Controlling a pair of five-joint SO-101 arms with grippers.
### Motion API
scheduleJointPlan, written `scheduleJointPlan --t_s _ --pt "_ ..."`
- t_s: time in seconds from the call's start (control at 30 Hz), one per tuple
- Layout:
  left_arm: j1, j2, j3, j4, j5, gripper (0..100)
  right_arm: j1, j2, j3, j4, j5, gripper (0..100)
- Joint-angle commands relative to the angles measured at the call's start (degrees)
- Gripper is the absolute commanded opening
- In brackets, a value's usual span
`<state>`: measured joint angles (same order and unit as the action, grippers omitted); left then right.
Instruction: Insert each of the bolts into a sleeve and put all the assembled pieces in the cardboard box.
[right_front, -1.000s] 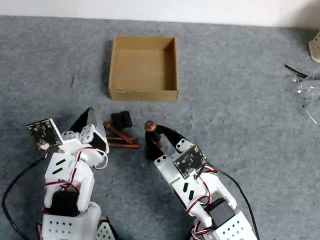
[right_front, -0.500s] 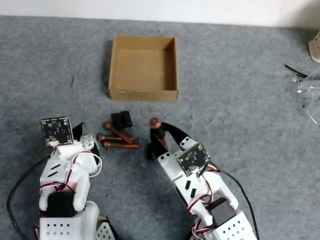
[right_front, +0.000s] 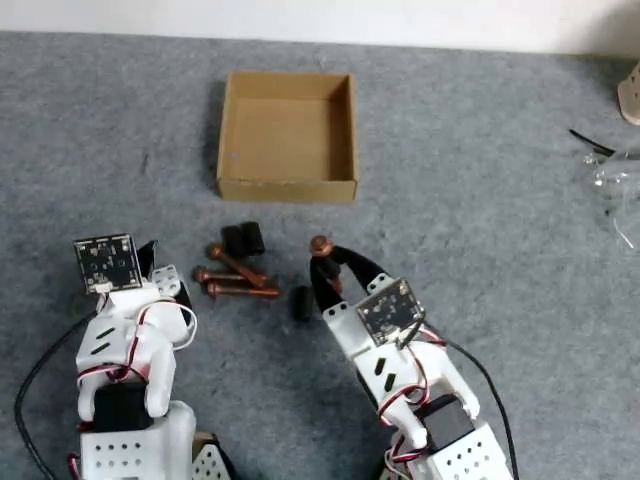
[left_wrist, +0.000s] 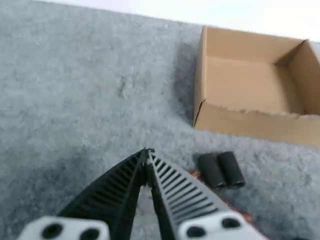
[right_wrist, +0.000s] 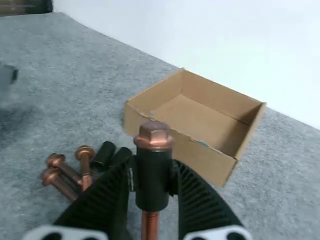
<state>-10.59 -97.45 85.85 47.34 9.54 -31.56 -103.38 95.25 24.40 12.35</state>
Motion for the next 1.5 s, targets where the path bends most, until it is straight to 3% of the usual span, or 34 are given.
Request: scheduleJointPlan --t_s 0.0,0.2,0.57,0.93,1.23,1.47 --pt "-0.40 -0.48 -0.40 -1.23 -0.53 1 1.45 1.36 -4.97 -0.04 1.14 0.5" --pt "-0.48 -0.48 -0.22 -1.23 -0.62 1 1.63 20.26 -15.96 -0.04 1.14 0.5" --pt "-0.48 -0.48 0.13 -1.23 -0.70 1 3.12 59.82 -51.56 -0.04 1.58 0.5" --pt "-0.48 -0.48 0.13 -1.23 -0.70 1 14.73 98.86 -83.47 -0.04 2.02 0.5" --pt "-0.48 -0.48 1.54 -3.69 -0.79 1 17.27 121.01 -102.55 -0.04 2.11 0.5" --pt "-0.04 -0.48 2.07 -4.04 -2.20 1 15.52 124.09 -108.09 0.04 2.11 0.5"
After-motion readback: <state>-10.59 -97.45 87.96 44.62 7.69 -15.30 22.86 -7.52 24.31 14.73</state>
